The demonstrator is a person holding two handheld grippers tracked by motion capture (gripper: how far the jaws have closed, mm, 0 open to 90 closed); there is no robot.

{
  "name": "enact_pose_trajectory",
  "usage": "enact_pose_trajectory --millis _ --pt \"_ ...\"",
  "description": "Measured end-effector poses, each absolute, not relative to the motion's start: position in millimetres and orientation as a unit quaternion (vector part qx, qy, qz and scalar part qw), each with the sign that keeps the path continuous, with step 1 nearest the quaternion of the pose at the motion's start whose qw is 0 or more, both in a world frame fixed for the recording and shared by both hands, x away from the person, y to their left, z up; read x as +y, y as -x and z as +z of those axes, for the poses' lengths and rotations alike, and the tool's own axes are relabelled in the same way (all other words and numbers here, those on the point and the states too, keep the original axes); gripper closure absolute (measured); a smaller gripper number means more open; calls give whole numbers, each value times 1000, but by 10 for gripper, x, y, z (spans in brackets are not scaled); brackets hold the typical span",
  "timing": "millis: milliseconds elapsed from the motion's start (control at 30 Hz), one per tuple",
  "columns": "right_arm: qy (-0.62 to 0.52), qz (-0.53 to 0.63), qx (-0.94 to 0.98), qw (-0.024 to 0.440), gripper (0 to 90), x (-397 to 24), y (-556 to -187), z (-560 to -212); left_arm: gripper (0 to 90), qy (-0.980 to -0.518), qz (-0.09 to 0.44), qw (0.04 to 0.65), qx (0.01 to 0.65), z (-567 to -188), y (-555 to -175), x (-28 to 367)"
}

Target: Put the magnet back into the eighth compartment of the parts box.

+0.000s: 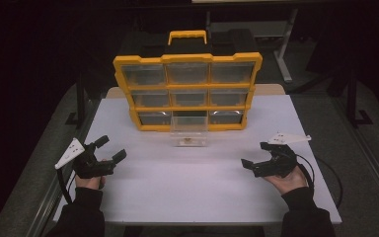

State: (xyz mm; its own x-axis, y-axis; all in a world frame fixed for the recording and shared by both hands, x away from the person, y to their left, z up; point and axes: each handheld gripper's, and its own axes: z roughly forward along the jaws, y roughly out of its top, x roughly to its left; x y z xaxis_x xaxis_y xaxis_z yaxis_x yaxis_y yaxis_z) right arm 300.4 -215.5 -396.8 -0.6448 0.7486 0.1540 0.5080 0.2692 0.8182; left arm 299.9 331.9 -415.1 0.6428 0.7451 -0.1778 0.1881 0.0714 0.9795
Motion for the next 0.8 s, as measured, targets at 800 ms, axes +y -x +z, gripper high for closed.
enact_pose_trajectory --millis 800 --pt "-422 492 739 182 14 -2357 -2720 -4114 0 -645 218 638 359 -4145 -2999 3319"
